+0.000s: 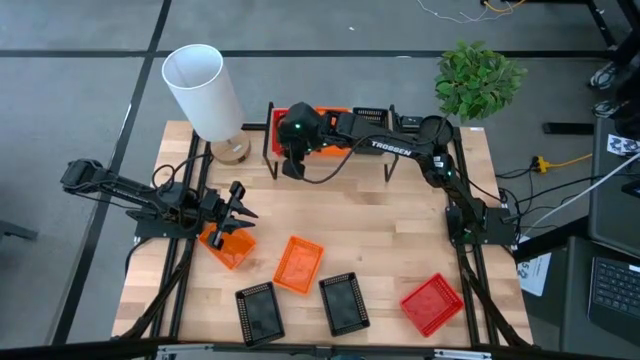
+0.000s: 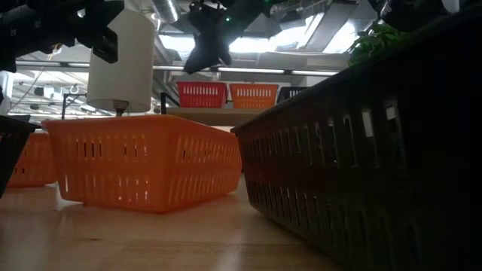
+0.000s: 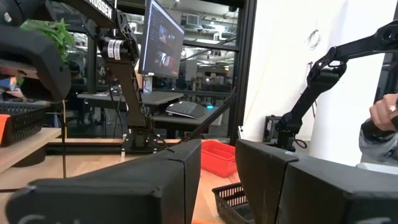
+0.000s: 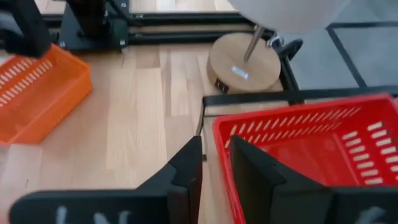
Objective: Stack baskets on shelf by color
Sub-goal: Move the left orange basket to the center of the table, then move the left black basket to the center of the table
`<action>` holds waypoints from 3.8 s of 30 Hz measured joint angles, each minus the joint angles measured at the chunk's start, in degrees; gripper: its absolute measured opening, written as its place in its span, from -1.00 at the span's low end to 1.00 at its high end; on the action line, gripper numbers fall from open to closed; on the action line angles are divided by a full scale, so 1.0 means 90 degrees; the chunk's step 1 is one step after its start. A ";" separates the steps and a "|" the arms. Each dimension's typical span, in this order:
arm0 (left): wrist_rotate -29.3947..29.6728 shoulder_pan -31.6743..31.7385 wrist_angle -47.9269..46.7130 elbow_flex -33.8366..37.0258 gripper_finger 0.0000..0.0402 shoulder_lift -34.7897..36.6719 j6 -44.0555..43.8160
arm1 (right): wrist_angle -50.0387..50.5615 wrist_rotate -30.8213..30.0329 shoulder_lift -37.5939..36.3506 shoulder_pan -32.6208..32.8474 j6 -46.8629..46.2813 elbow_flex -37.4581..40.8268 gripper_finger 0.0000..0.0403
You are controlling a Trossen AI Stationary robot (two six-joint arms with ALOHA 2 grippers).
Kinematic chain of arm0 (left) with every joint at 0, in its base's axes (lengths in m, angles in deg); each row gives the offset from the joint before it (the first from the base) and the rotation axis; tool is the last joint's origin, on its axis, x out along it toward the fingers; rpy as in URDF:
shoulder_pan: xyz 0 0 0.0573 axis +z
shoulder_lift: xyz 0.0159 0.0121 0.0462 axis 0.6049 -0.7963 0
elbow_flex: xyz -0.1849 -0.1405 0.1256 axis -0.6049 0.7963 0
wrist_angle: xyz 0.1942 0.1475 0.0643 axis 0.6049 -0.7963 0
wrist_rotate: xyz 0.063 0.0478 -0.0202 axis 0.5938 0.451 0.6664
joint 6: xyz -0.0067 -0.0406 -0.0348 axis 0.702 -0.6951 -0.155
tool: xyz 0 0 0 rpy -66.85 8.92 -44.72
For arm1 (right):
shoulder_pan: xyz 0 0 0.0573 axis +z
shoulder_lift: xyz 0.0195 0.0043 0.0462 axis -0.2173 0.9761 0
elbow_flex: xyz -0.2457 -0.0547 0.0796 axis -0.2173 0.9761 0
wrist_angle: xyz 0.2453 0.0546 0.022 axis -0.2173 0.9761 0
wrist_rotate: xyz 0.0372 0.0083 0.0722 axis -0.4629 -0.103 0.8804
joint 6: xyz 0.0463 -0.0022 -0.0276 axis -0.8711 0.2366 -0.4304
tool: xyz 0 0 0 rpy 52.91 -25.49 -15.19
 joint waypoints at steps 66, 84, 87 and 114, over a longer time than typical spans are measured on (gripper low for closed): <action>0.1257 -0.1459 -1.0316 -0.4163 -0.90 -0.4137 -0.6498 | -0.2046 0.0080 -0.6204 0.5421 -0.4886 0.9275 -0.59; 0.0710 -0.1053 -1.0176 -0.7496 -1.00 -0.6091 -0.3727 | -0.2034 0.0159 -0.6204 0.5540 -0.4830 0.9272 -0.59; -0.0037 -0.1517 -1.0629 -0.7495 -0.99 -0.6097 -0.4755 | -0.2029 0.0157 -0.6204 0.5625 -0.4682 0.9272 -0.59; -0.0189 -0.0393 -0.8601 -0.7473 -1.00 -0.8742 -0.2577 | -0.1659 0.0168 -0.6202 0.5707 -0.4307 0.9265 -0.59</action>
